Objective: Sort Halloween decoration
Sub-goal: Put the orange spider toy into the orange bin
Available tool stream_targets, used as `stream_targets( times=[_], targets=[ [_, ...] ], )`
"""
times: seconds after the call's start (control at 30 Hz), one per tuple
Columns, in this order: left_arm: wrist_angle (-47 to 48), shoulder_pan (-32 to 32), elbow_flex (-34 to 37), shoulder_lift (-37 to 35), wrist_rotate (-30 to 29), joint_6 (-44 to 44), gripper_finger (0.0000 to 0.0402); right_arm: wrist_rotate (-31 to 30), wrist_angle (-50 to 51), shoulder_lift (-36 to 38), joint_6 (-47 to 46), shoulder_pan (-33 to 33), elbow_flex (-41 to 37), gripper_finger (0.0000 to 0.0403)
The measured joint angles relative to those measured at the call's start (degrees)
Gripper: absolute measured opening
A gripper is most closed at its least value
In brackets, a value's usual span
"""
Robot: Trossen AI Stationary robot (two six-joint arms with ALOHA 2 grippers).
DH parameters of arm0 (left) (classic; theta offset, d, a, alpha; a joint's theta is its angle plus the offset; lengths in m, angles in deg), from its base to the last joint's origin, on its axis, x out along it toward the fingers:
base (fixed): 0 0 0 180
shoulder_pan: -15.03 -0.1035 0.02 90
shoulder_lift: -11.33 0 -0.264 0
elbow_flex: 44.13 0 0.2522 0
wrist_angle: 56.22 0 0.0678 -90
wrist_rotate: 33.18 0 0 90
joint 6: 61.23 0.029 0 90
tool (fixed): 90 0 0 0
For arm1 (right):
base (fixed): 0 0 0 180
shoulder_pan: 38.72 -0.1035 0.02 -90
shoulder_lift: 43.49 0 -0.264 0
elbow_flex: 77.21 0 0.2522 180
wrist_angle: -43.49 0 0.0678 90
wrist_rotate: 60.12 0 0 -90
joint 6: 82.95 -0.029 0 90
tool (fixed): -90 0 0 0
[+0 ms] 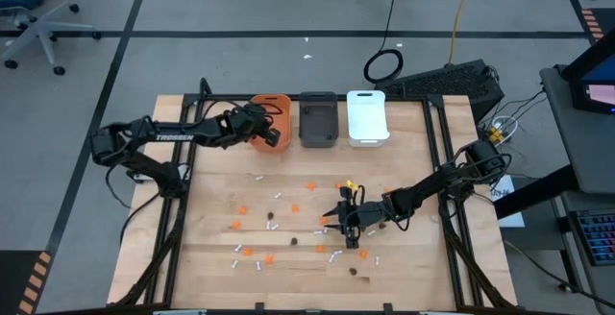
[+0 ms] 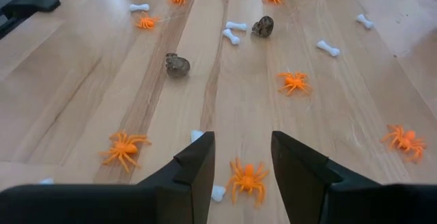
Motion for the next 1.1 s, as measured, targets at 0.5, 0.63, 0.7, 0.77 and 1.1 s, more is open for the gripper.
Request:
stream_targets(
  times=[0.5, 0.63, 0.7, 0.77, 1.1],
  targets=[
    [-1.41, 12.61, 0.02, -3.23, -4.27, -0.74, 0.0114, -7.31, 2.25, 0.03, -2.42, 0.65, 0.02, 0.0130],
    [-2.43, 20.79, 0.02, -3.81, -12.50, -0.20, 0.0114, -7.33, 3.60, 0.04, -2.83, 2.49, 0.02, 0.0130],
    [-3.56, 24.60, 0.02, -3.79, -15.66, -0.77, 0.0113, -6.69, 4.36, 0.04, -3.09, 3.38, 0.04, 0.0130],
    [-4.48, 28.05, 0.02, -3.34, -18.29, -1.71, 0.0113, -4.13, 6.48, 0.67, -3.15, 4.15, 0.04, 0.0130],
    [-10.88, 39.34, 0.07, 0.02, -23.77, -2.16, 0.0113, 5.76, 25.34, 13.82, -8.55, 1.73, 0.15, 0.0130]
  ],
)
